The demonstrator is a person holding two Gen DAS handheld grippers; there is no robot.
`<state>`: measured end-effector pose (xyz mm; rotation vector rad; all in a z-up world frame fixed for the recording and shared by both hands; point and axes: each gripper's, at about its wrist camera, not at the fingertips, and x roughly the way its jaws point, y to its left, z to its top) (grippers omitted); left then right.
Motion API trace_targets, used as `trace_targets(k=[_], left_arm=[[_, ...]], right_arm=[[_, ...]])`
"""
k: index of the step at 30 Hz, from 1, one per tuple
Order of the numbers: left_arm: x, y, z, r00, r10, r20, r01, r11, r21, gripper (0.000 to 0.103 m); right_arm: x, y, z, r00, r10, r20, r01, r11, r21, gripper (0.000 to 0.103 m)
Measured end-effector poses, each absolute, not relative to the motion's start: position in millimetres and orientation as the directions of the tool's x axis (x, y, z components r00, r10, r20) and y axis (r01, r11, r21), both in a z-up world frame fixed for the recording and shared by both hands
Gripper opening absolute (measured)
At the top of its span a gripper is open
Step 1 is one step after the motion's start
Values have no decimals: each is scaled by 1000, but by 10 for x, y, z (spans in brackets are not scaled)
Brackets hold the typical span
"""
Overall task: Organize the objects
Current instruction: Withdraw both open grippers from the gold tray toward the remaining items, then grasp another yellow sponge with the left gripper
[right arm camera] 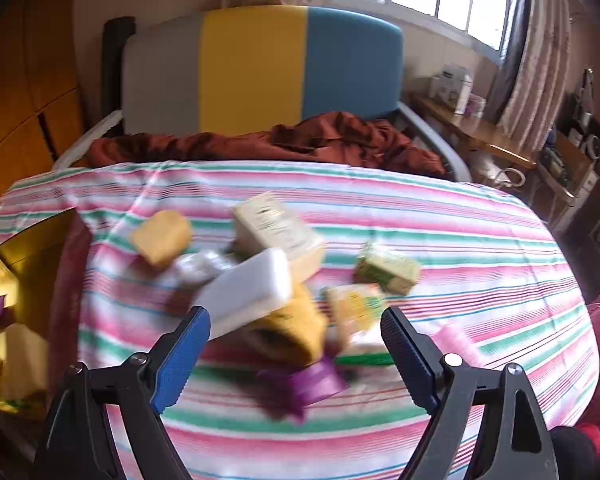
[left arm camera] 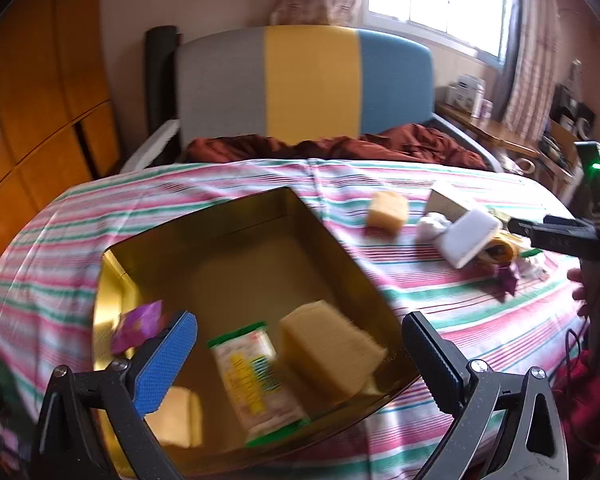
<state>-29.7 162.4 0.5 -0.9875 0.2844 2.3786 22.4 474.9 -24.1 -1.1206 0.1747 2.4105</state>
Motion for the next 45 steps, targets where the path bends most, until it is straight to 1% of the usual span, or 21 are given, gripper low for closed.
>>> trace_targets(k=[4,6,8,11,18,25,32,37,38,39,40,41,42,43,45], left_arm=[[-366,1900,67,-561,425,-711,-605,-796,2,103],[-405,2050,85,-547,436,-715,-624,-781,1,103],[-441,2228,98,-542,437,-718,-641,-767,17,103],[-535,2505,80,-530,435,-728,-662,-749,35,103],[-883,3144,-63,-475,416,-775,-697,-715,43,103],[-1342,3672,-344,-423,352,-835,-699,-713,53,103],[-1673,4032,-697,-385,288,-877,-701,-709,74,103],[-1879,4153,-961,-369,228,-901,-685,-722,98,103],[-1897,4159,-1002,-357,224,-907,-684,-724,90,102],[-1922,4149,-1049,-329,233,-915,-682,-729,60,90],[-1941,4140,-1079,-306,241,-921,-677,-735,33,72],[-1969,4108,-1109,-256,273,-927,-670,-742,-33,70],[-1972,4078,-1097,-259,282,-924,-658,-752,-45,66],[-1954,4065,-1081,-261,285,-922,-661,-749,-44,57],[-1873,4042,-1026,-272,297,-915,-686,-727,-32,56]], right_arm=[[331,5162,-290,-544,391,-742,-542,-839,-45,89],[423,5348,-344,-540,378,-752,-588,-809,16,89],[475,5514,-418,-526,334,-782,-628,-772,93,89],[541,5610,-380,-551,317,-772,-646,-747,155,89],[561,5618,-380,-569,271,-776,-633,-747,204,89],[503,5568,-420,-578,203,-790,-591,-772,234,89],[499,5567,-421,-589,172,-790,-575,-776,259,89],[471,5567,-452,-579,168,-798,-574,-779,252,89],[463,5567,-463,-574,169,-802,-575,-780,247,89],[456,5563,-475,-569,169,-805,-575,-782,243,89],[451,5559,-482,-566,168,-807,-574,-783,240,89],[445,5552,-488,-565,167,-808,-572,-785,237,89],[435,5542,-493,-563,167,-810,-570,-788,234,89],[426,5534,-499,-560,167,-812,-568,-791,229,89],[406,5518,-520,-551,170,-817,-565,-797,215,89]])
